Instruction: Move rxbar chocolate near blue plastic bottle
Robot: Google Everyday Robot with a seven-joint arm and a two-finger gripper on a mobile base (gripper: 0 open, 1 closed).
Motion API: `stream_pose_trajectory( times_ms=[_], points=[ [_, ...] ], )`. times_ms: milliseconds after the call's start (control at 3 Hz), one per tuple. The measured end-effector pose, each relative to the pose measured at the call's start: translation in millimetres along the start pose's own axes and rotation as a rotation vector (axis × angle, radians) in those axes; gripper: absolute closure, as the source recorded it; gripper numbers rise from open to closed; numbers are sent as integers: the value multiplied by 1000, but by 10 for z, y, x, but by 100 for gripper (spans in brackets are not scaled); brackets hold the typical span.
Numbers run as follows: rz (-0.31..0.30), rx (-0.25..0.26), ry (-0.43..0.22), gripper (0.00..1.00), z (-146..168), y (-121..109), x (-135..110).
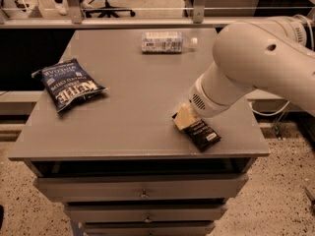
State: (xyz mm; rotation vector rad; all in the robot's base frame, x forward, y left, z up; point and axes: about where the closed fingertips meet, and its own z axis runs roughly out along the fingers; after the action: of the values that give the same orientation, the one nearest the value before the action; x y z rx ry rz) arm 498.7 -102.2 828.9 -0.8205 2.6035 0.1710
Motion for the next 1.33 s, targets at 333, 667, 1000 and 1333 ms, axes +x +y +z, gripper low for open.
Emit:
stream_pose_trajectory(
  times_ms=[333, 667, 1000, 1333],
  points=[
    [0, 0, 0, 100, -6, 0, -3],
    [-64, 2, -55, 100, -192, -124, -265],
    [-165, 33, -147, 100, -551, -226, -637],
    [-167, 34, -149, 100, -559, -223, -643]
  ],
)
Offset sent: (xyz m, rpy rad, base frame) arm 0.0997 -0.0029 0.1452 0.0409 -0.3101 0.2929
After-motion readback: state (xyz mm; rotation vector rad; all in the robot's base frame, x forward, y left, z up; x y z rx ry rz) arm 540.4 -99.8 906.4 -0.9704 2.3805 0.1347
